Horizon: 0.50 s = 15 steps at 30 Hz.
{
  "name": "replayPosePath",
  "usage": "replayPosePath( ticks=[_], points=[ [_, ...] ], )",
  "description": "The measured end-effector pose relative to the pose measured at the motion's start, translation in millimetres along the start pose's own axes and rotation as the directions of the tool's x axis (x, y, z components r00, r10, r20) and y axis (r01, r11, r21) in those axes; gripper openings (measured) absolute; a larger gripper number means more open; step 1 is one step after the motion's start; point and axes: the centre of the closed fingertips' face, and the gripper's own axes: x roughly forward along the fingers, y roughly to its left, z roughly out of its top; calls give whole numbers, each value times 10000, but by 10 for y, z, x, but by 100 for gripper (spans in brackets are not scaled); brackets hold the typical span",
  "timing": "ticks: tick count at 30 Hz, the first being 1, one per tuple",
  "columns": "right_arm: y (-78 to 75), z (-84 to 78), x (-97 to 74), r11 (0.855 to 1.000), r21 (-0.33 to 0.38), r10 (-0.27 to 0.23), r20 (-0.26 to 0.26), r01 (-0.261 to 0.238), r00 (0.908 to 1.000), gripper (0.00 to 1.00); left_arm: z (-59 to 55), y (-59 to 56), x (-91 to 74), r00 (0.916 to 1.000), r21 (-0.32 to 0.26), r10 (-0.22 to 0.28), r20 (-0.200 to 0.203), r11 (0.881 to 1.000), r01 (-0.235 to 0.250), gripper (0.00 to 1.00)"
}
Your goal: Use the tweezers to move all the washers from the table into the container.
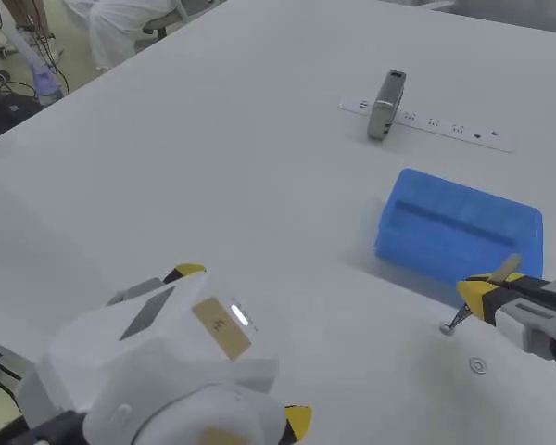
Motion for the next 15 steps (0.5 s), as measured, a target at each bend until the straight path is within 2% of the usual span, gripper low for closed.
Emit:
replayPosePath(
  ticks=[5, 15],
  points=[
    [33, 3, -12, 9997, -176, -148, 169, 151, 9997, 2, -1, -1, -1, 10000, 17, 11, -5, 10000, -11, 86],
    [-30, -11, -48, 9955, 906, -315, 217, 294, 9993, 1, -5, 0, 0, 10000, 48, 27, -32, 10000, -27, 86]
  ],
)
